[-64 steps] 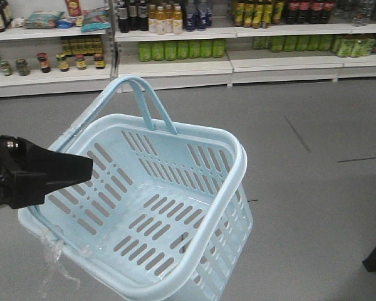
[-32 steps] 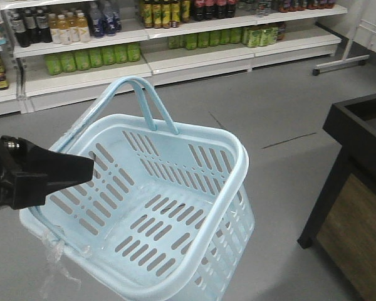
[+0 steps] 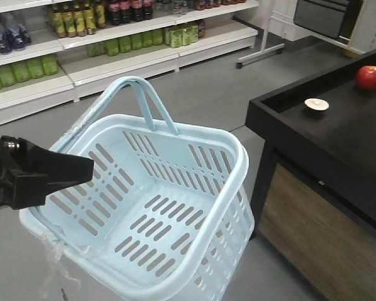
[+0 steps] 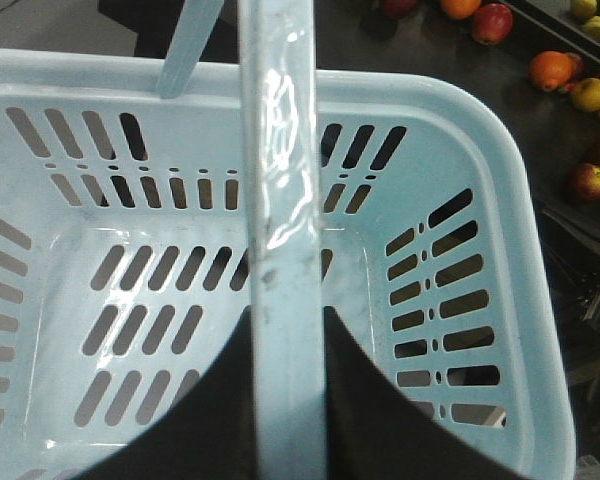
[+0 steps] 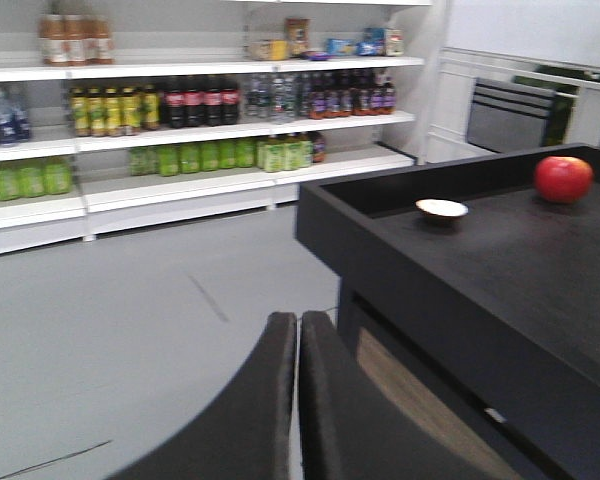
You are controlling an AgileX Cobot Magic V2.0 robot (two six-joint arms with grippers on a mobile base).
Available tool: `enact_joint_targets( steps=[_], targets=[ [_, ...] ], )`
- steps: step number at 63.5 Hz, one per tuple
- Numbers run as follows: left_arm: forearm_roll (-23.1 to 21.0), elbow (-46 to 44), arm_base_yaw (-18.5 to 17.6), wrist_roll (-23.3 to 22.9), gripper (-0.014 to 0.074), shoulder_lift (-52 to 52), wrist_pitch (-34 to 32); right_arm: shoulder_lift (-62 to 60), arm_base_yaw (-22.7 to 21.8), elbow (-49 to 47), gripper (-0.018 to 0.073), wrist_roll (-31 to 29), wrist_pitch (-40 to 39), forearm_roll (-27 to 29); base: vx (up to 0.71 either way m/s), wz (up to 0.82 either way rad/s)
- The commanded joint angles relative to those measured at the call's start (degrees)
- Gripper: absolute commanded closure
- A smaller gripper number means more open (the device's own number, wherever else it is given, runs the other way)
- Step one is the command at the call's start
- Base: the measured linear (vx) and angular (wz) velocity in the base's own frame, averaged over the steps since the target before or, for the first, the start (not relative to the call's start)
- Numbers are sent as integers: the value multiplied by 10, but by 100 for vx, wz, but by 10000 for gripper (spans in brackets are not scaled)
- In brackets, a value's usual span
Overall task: Pick three apples into basket with both arms
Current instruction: 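Drive the base with the held basket toward the table with apples, then drive the base up to the fruit table holding the basket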
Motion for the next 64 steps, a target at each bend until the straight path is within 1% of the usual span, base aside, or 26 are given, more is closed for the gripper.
enact_joint_targets(
  steps=[1,64],
  targets=[
    [-33,-19,-3,0,604,-9,-42,-6,-5,7,561,-4,-42,-6,12,-45],
    [-33,-19,-3,0,603,-9,-42,-6,-5,7,561,-4,-42,-6,12,-47]
  ],
)
